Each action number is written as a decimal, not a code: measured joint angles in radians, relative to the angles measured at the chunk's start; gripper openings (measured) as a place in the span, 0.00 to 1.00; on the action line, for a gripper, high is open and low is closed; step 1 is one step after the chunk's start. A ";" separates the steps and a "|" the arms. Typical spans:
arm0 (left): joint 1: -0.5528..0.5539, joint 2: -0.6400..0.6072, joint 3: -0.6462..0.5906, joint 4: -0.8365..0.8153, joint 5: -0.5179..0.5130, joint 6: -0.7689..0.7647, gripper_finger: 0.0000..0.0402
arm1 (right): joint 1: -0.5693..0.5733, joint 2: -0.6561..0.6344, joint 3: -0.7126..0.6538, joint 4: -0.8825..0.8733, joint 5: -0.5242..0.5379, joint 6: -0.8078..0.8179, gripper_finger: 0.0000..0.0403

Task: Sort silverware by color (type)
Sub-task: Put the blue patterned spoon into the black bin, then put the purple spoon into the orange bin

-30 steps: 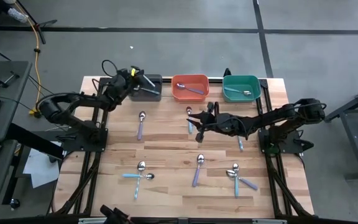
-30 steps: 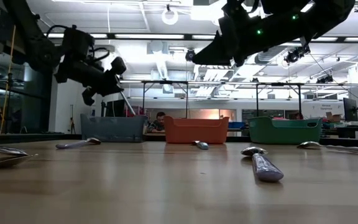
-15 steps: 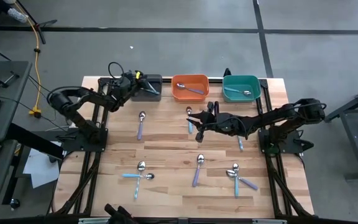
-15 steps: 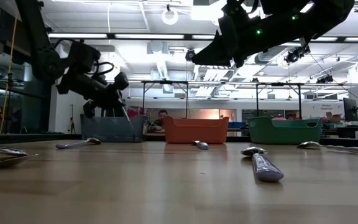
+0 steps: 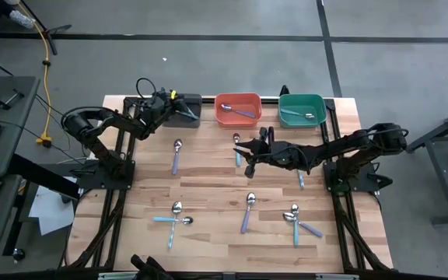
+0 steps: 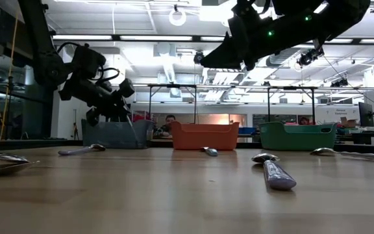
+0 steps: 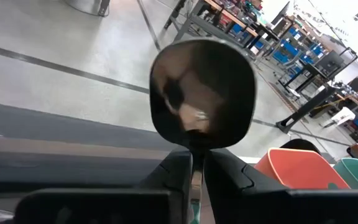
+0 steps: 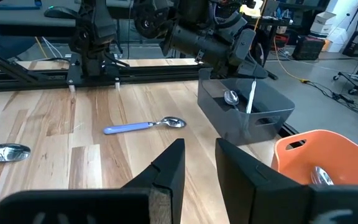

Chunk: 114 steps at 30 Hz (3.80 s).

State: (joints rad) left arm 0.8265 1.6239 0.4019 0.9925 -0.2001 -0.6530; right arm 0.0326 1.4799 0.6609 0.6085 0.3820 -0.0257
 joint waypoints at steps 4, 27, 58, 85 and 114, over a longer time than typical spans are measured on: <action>0.000 0.000 0.000 0.000 0.006 0.009 0.13 | 0.000 0.000 0.000 -0.007 0.000 0.000 0.18; 0.000 -0.220 0.000 -0.107 0.061 0.185 0.26 | 0.000 0.000 0.000 -0.021 0.000 0.000 0.18; -0.627 -0.523 -0.109 -0.250 0.017 0.662 0.00 | 0.000 0.000 0.000 -0.040 -0.061 -0.005 0.18; -0.834 -0.289 -0.130 -0.165 0.056 0.657 0.00 | 0.109 -0.465 0.001 -0.826 0.068 0.197 0.01; -0.837 -0.247 -0.130 -0.127 0.057 0.630 0.00 | 0.409 -0.427 0.001 -1.370 -0.340 0.939 0.39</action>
State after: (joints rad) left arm -0.0105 1.3766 0.2722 0.8654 -0.1429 -0.0234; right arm 0.4419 1.0529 0.6617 -0.7613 0.0421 0.9131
